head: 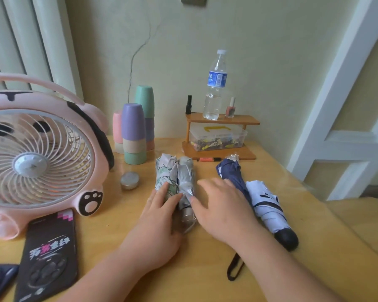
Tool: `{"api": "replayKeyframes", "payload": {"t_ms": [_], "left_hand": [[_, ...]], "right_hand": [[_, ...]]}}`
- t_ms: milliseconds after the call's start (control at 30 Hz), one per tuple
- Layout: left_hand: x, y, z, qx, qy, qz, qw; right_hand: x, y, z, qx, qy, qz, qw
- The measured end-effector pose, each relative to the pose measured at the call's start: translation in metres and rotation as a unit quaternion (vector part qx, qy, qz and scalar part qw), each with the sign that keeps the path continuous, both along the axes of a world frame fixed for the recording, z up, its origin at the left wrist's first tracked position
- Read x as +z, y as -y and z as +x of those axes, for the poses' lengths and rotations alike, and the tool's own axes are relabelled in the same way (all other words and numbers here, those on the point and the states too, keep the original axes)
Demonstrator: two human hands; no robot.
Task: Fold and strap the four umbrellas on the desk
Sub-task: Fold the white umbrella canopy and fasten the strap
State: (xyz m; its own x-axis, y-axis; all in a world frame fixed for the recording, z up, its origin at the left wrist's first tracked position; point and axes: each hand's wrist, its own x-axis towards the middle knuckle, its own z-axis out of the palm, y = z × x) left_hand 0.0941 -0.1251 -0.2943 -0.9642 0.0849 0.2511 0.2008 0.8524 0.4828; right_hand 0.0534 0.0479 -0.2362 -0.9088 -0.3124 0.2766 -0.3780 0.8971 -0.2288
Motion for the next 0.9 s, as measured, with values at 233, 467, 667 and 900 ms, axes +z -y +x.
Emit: {"api": "replayKeyframes", "payload": {"t_ms": [233, 467, 667, 900], "left_hand": [[0.006, -0.005, 0.005, -0.05, -0.005, -0.015, 0.999], [0.005, -0.005, 0.004, -0.045, -0.033, -0.06, 0.997], [0.001, -0.002, -0.002, -0.047, -0.042, -0.059, 0.996], [-0.003, 0.0, -0.005, -0.043, -0.056, -0.044, 0.997]], "right_hand": [[-0.007, -0.039, 0.005, -0.181, 0.118, 0.074, 0.974], [-0.017, -0.035, -0.012, -0.159, 0.15, 0.037, 0.975], [-0.015, -0.003, -0.001, -0.052, 0.166, -0.038, 0.984], [-0.001, -0.01, 0.008, -0.015, 0.168, -0.036, 0.985]]}}
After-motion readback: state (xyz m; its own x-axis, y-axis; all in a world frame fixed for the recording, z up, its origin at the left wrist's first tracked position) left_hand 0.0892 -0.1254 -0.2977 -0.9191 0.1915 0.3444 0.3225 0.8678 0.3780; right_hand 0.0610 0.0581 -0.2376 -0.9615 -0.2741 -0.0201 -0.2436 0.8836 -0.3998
